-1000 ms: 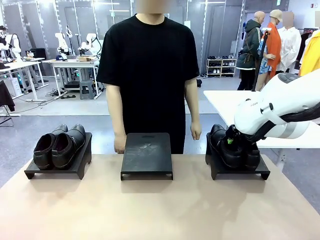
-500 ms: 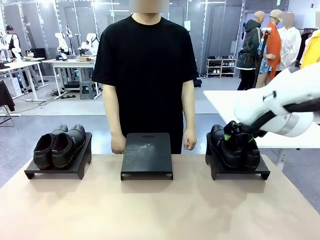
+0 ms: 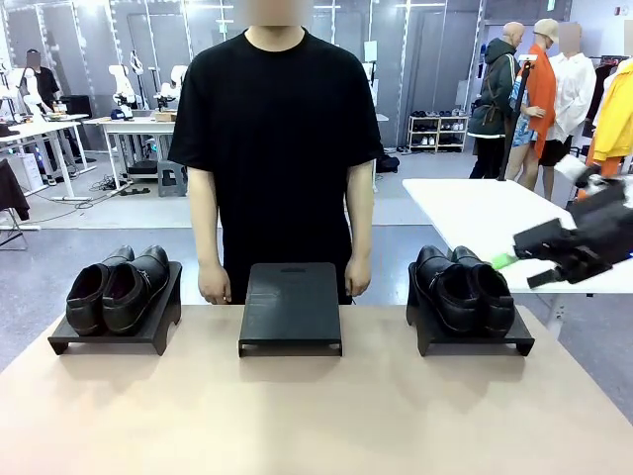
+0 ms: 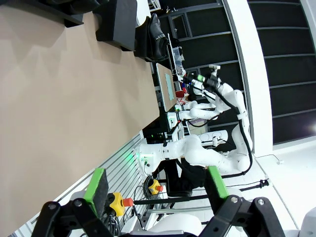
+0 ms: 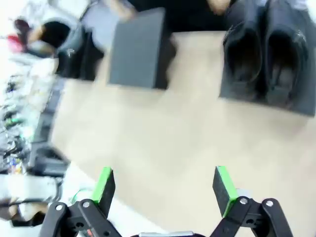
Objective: Place the shoes on the stand as instructed by the person.
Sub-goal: Pick up another pair of Shoes and place it on the Shoes Stand indicated by the person.
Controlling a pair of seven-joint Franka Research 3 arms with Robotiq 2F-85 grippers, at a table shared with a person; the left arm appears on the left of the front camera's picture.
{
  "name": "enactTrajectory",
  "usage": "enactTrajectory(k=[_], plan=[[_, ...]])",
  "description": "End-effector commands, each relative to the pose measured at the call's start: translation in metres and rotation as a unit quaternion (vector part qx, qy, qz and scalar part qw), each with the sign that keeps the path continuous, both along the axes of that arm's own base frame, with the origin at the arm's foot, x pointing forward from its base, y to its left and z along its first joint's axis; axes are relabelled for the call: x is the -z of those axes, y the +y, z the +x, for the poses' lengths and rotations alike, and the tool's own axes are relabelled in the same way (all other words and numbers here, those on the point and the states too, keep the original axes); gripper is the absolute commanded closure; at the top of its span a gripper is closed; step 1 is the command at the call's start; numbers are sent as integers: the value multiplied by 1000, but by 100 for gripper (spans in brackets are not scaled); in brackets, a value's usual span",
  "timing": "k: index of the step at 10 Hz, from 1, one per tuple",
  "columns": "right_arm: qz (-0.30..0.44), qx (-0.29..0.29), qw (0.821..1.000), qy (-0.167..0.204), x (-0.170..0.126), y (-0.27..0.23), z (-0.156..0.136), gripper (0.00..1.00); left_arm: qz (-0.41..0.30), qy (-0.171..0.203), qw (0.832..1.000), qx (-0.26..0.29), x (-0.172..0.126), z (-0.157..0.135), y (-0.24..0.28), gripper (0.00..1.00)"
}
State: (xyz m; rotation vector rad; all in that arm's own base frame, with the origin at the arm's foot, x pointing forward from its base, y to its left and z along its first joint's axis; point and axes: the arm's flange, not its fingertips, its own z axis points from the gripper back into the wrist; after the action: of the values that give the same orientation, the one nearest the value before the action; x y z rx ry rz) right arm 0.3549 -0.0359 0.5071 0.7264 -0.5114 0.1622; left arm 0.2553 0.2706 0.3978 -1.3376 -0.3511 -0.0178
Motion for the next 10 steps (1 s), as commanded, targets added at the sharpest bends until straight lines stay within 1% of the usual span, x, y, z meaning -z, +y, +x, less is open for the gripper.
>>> enactTrajectory(k=[1, 2, 3, 4, 5, 6, 8, 9, 10], plan=[[56, -53, 996, 36, 16, -38, -39, 0, 0, -5, 1000, 7, 0, -4, 0, 0], [89, -68, 992, 54, 27, -54, -61, 0, 0, -5, 1000, 7, 0, -4, 0, 0], [129, -78, 987, 50, 39, -74, -83, 0, 0, -5, 1000, 7, 0, -4, 0, 0], [171, -62, 982, 53, 57, -99, -103, 0, 0, -5, 1000, 7, 0, -4, 0, 0], [208, -53, 975, 64, 81, -120, -124, 0, 0, -5, 1000, 7, 0, -4, 0, 0], [213, -63, 973, 68, 100, -129, -136, 0, 0, -5, 1000, 7, 0, -4, 0, 0], [216, -75, 971, 71, 121, -132, -145, 0, 0, -5, 1000, 7, 0, -4, 0, 0], [216, -43, 973, 76, 126, -133, -134, 0, 0, -5, 1000, 7, 0, -4, 0, 0], [229, -57, 969, 75, 100, -157, -140, 0, 0, -5, 1000, 7, 0, -4, 0, 0]])
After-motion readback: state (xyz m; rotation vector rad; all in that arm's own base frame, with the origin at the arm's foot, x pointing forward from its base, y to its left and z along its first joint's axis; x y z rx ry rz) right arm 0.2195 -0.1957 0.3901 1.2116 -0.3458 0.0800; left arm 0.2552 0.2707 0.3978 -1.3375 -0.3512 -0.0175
